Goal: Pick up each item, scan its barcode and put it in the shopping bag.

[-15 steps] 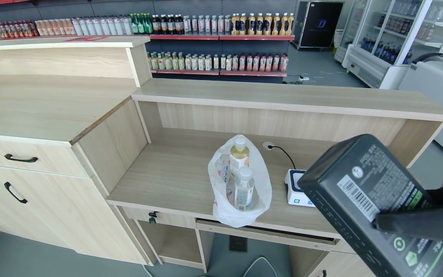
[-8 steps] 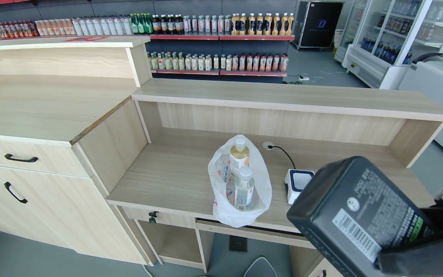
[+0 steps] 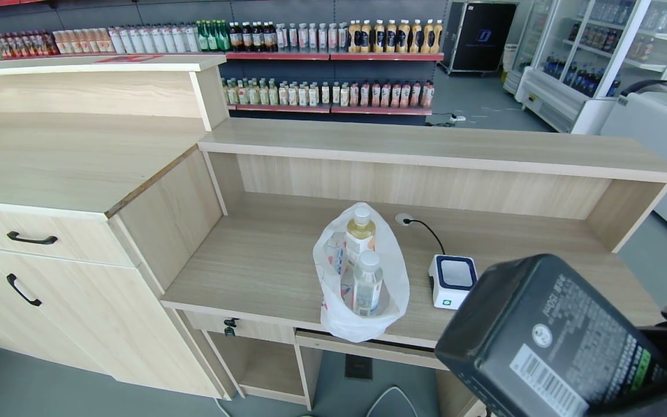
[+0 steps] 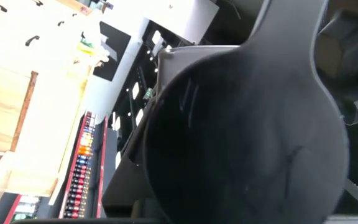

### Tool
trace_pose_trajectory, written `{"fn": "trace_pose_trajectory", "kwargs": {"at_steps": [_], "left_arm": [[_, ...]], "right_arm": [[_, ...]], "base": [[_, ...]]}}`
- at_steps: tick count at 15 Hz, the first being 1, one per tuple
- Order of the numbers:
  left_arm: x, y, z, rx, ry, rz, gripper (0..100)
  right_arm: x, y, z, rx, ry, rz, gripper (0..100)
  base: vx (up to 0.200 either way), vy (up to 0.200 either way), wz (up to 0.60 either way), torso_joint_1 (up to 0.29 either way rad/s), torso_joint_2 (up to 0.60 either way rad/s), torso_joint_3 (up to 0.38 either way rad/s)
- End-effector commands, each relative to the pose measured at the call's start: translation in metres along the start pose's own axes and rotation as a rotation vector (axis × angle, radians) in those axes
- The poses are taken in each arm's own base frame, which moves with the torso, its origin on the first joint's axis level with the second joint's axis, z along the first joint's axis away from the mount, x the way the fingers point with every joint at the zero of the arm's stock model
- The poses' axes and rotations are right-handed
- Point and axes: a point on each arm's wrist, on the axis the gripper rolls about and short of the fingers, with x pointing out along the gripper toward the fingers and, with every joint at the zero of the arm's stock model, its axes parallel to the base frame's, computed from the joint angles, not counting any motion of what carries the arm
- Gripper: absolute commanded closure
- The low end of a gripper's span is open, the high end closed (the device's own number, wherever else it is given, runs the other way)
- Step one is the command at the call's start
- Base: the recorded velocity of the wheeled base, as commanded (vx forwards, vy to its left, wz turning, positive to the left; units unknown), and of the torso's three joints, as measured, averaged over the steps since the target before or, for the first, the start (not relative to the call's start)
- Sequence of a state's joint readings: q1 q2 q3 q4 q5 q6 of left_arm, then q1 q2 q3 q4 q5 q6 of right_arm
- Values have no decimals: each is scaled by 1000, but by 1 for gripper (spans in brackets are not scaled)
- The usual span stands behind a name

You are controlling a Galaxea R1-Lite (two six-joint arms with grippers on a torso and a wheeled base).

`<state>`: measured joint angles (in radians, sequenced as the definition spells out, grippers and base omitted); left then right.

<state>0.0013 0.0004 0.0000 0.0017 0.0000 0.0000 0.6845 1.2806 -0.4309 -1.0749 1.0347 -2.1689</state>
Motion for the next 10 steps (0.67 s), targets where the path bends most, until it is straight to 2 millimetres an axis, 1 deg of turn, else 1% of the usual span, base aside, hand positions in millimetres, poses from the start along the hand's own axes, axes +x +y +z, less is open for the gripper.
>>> {"fn": "trace_pose_trajectory", "kwargs": {"at_steps": [1,10], "left_arm": [[0,0,0,0,-1,0,0],[0,0,0,0,-1,0,0]], "right_arm": [[-2,-5,1,-13,2,-6,100],[-4,-10,2,-26,3,-15,100]], "base": [[0,0,0,0,0,0],[0,0,0,0,0,0]]}}
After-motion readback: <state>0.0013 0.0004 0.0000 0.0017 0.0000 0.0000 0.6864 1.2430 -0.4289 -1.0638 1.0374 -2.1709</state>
